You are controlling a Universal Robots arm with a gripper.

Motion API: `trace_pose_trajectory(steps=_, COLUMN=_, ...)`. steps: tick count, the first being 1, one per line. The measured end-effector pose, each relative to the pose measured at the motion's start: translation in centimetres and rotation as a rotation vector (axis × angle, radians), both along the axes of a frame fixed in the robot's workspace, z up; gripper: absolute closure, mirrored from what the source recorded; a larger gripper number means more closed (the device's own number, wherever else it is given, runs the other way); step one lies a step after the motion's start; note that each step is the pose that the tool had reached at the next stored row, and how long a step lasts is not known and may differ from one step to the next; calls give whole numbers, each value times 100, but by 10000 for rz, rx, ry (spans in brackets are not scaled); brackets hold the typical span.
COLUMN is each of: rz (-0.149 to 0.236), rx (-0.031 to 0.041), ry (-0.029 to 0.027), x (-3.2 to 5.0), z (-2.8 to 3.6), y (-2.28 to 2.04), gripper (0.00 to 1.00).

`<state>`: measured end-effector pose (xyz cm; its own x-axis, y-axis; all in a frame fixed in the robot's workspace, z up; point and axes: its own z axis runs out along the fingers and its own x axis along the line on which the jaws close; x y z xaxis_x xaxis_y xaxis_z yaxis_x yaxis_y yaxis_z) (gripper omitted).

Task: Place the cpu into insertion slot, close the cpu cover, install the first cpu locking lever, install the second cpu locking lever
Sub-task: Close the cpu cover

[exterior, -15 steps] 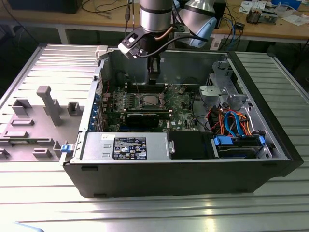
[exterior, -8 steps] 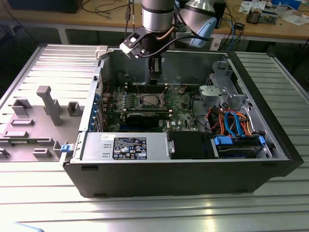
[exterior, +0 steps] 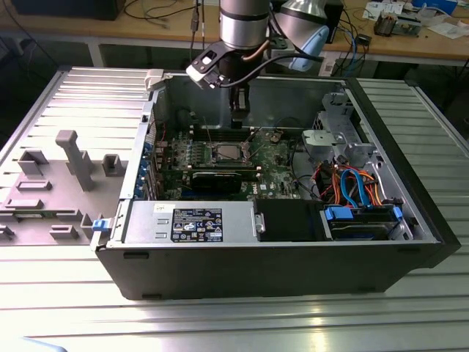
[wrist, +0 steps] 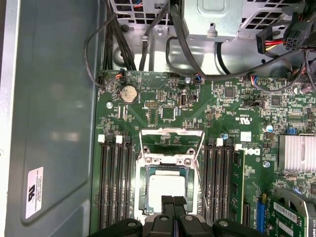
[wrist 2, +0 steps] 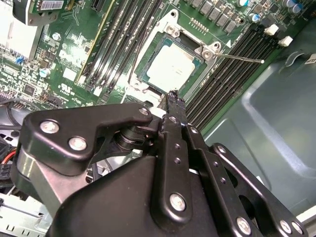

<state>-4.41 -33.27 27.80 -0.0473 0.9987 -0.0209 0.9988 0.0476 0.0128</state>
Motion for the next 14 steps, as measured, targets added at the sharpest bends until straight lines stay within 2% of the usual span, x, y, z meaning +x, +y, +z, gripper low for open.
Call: trace_pose_trajectory(steps=14, rz=0, rx=0, ry=0, x=61, z=0, y=0, gripper=89)
